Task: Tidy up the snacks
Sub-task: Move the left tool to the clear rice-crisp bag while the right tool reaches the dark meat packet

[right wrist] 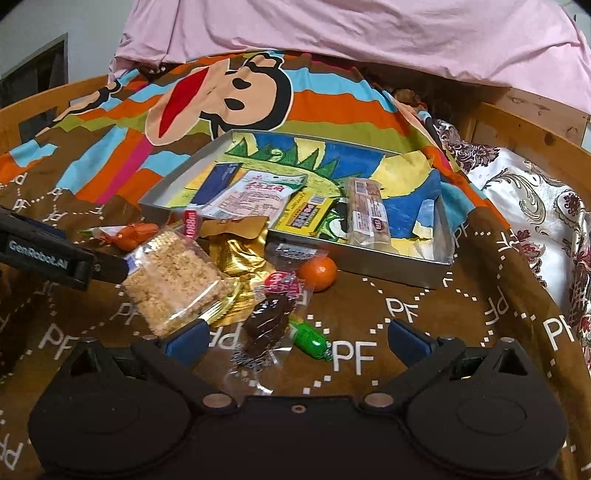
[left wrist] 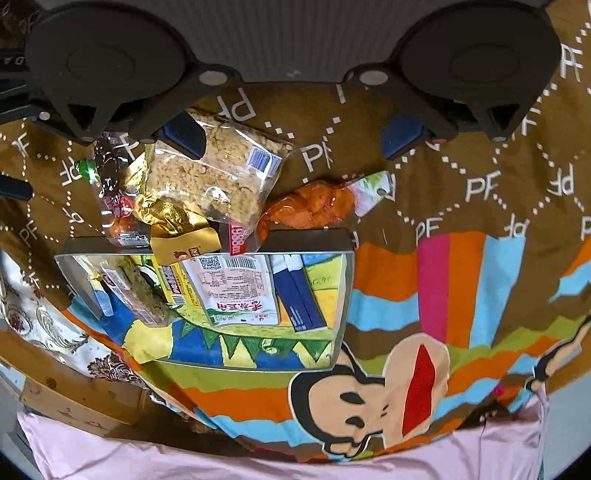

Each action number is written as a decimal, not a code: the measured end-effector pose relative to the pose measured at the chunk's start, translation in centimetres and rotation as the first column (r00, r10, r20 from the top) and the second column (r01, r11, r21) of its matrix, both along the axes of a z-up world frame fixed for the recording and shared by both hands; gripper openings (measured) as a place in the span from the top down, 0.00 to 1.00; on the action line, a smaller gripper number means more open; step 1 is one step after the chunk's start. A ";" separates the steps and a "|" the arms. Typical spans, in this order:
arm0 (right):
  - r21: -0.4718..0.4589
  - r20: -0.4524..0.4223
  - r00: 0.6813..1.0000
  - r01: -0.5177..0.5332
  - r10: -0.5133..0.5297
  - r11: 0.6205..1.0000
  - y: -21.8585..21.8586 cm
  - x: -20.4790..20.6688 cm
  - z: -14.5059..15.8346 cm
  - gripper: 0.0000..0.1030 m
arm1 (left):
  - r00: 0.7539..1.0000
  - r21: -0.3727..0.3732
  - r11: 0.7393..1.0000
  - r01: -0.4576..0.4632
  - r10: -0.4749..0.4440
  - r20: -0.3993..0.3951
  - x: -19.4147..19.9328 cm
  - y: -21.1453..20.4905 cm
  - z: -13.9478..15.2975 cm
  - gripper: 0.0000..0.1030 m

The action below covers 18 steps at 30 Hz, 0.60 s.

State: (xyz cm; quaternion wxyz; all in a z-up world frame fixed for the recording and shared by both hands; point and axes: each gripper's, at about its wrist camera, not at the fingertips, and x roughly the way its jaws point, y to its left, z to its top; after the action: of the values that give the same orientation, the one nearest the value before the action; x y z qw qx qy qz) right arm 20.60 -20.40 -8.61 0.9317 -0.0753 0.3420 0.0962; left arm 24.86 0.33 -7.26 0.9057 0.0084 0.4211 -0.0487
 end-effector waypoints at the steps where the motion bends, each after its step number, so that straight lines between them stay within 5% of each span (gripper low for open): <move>1: -0.005 0.001 1.000 0.004 -0.004 1.000 0.0 0.2 -0.1 0.01 | 1.000 -0.007 1.000 -0.010 0.010 -0.010 0.2 0.2 -0.2 0.00; 18: -0.060 0.037 0.999 0.034 -0.031 0.998 -0.5 1.6 -1.1 0.01 | 0.997 -0.043 0.998 -0.048 0.045 -0.067 0.8 1.1 -1.2 0.00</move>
State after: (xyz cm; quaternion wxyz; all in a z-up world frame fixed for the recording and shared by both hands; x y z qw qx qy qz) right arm 22.23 -20.95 -9.75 0.9364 -0.0996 0.3293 0.0693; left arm 25.63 1.39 -8.41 0.8921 -0.0229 0.4496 -0.0373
